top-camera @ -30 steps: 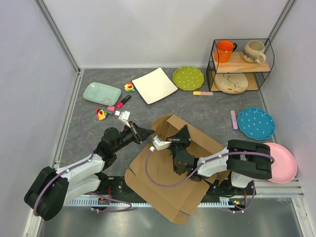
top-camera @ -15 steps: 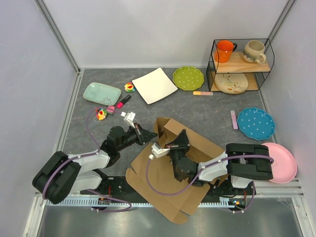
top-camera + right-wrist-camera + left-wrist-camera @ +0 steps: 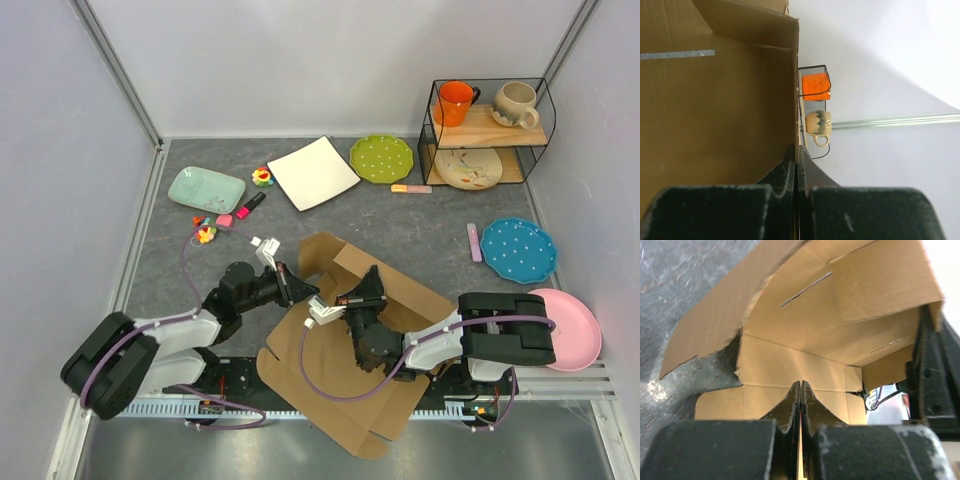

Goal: Fold the paper box

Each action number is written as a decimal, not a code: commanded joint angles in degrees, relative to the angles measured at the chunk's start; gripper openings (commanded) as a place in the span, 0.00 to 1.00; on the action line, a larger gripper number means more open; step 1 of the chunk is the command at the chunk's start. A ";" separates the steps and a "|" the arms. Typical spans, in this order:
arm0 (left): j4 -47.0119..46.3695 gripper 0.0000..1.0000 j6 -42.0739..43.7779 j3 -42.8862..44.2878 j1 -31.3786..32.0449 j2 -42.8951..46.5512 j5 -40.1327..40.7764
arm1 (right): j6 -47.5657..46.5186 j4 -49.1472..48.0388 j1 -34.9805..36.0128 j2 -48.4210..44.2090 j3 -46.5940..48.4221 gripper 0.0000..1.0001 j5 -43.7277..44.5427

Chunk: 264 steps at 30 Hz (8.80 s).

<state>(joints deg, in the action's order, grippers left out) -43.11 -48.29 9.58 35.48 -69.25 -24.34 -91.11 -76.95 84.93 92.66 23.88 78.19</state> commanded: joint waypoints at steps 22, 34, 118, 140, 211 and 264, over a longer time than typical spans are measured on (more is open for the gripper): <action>31.87 0.75 19.46 13.08 0.02 28.84 32.25 | 4.14 -0.80 -6.43 -2.66 6.70 0.00 -5.15; 20.79 0.76 25.17 16.51 -0.68 13.45 27.15 | 12.44 10.93 -11.80 -4.24 8.99 0.00 -9.90; 17.54 0.02 32.65 12.83 -2.61 12.30 21.70 | 65.00 85.91 -15.49 -21.38 29.29 0.59 -16.93; 18.06 0.02 33.26 13.09 -2.09 13.09 21.79 | 63.25 86.62 -18.04 -17.87 27.98 0.23 -19.22; 40.04 0.70 18.33 20.02 -2.25 24.62 35.42 | 39.96 51.37 -9.43 -9.52 12.42 0.00 -0.50; -15.16 0.60 14.01 6.14 -0.59 -4.04 13.35 | 42.24 54.44 -6.09 -8.11 13.65 0.00 -0.41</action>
<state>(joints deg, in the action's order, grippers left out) -52.62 -36.38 11.81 34.63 -71.83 -13.45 -53.56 -23.03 77.73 84.40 36.82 80.09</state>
